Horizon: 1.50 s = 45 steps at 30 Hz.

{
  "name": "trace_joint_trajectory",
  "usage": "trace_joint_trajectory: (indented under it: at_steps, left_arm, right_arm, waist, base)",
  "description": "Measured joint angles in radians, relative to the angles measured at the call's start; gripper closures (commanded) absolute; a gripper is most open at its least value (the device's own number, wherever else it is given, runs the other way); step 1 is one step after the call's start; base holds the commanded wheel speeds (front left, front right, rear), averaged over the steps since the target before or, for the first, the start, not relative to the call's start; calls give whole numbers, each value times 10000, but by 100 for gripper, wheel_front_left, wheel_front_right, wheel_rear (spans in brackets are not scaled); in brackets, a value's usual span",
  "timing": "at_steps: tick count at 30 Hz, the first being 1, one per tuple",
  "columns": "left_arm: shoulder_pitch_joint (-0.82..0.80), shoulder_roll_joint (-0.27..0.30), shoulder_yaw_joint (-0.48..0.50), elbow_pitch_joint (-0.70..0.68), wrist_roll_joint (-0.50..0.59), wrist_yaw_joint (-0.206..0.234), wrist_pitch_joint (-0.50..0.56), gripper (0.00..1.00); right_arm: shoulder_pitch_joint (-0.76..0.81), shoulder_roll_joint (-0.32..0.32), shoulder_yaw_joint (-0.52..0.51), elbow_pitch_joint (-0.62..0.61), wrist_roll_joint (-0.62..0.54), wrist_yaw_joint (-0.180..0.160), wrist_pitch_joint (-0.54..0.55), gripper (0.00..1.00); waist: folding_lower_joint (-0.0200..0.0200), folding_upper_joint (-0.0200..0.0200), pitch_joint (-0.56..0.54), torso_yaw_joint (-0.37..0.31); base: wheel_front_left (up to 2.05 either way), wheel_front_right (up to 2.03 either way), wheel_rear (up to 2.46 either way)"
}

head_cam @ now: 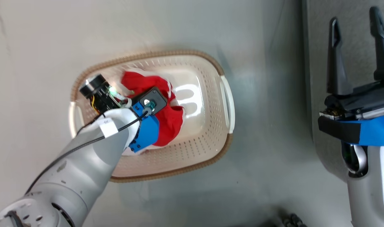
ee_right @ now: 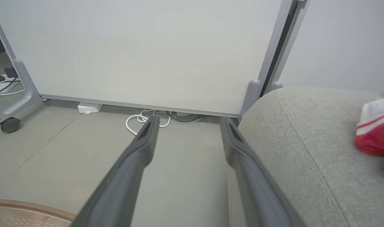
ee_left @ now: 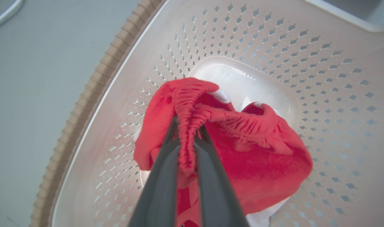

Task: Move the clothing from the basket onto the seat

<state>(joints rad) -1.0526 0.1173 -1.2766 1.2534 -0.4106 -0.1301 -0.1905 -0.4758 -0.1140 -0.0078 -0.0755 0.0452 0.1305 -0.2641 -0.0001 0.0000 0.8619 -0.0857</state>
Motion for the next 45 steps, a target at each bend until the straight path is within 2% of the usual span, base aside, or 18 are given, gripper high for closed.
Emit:
trace_joint_trajectory:
  at_steps: [12,22,36,45]
  left_arm:
    - [1188,-188,719,-456,-924,96,-698,100]
    - [2444,433,2261,-2533,-1147,698,-711,100]
    - [3581,1009,5185,-6449,-107,1559,-711,100]
    - [3729,807,6353,-8671,708,1482,-711,100]
  right_arm:
    - [913,-58,-109,779,98,0,0,0]
    - [1623,109,-226,1271,253,0,-2,0]
    - [2452,259,-339,1551,414,0,-2,0]
    - [2794,382,-274,1630,468,0,-2,0]
  waist:
    - [-1,0,-2447,442]
    - [-2,0,-4494,700]
    - [-2,1,-6463,893]
    - [-1,1,-7163,835]
  base:
    - [0,0,0]
    - [0,0,0]
    - [0,0,0]
    - [0,0,0]
